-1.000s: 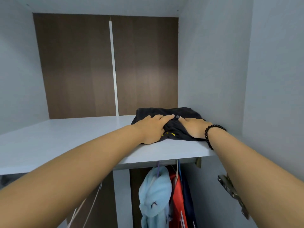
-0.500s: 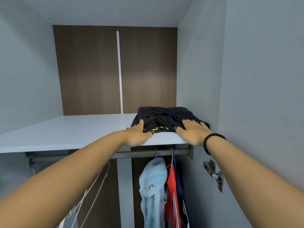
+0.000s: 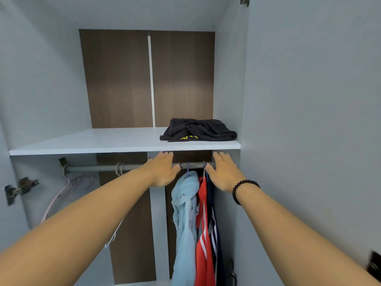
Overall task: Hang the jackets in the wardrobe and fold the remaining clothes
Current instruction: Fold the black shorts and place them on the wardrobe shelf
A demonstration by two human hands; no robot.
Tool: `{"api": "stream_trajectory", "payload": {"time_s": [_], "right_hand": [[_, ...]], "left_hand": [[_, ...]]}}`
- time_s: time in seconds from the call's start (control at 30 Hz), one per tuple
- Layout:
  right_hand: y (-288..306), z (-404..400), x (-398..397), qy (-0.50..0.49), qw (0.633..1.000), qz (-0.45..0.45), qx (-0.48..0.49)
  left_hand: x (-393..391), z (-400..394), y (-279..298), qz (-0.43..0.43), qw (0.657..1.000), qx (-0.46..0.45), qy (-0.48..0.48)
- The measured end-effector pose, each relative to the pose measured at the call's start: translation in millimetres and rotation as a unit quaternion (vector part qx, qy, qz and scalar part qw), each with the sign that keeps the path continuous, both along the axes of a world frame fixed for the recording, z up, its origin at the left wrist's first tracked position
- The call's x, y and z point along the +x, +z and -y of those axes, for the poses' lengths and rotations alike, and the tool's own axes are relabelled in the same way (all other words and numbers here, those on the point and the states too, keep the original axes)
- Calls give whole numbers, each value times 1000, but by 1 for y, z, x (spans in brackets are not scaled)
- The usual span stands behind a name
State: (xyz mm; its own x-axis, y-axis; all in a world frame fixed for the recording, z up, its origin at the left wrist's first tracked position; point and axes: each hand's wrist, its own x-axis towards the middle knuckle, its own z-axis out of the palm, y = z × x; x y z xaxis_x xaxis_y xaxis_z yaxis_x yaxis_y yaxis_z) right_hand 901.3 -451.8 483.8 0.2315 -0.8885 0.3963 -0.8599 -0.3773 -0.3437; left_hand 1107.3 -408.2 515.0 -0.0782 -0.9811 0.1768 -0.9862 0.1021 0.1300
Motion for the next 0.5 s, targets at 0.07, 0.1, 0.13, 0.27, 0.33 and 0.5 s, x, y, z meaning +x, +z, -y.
{"api": "stream_trajectory", "payload": {"time_s": [0.07, 0.1, 0.13, 0.27, 0.33, 0.5], "right_hand": [[-10, -23, -3, 9, 1000, 17, 24], [-15, -35, -5, 9, 999, 21, 29], [-19, -47, -8, 10, 999, 26, 33], [-41, -101, -20, 13, 997, 31, 63], [-51, -131, -26, 10, 997, 18, 74], [-71, -205, -28, -13, 995, 18, 95]], "left_hand": [[-7, -18, -8, 8, 1000, 19, -12], [-11, -26, -12, 4, 999, 27, -21], [-15, -34, -15, -5, 999, 37, -33], [-31, -70, -37, -25, 994, 76, -74], [-37, -91, -50, -25, 991, 96, -91], [-42, -155, -78, -46, 984, 125, -114]]}}
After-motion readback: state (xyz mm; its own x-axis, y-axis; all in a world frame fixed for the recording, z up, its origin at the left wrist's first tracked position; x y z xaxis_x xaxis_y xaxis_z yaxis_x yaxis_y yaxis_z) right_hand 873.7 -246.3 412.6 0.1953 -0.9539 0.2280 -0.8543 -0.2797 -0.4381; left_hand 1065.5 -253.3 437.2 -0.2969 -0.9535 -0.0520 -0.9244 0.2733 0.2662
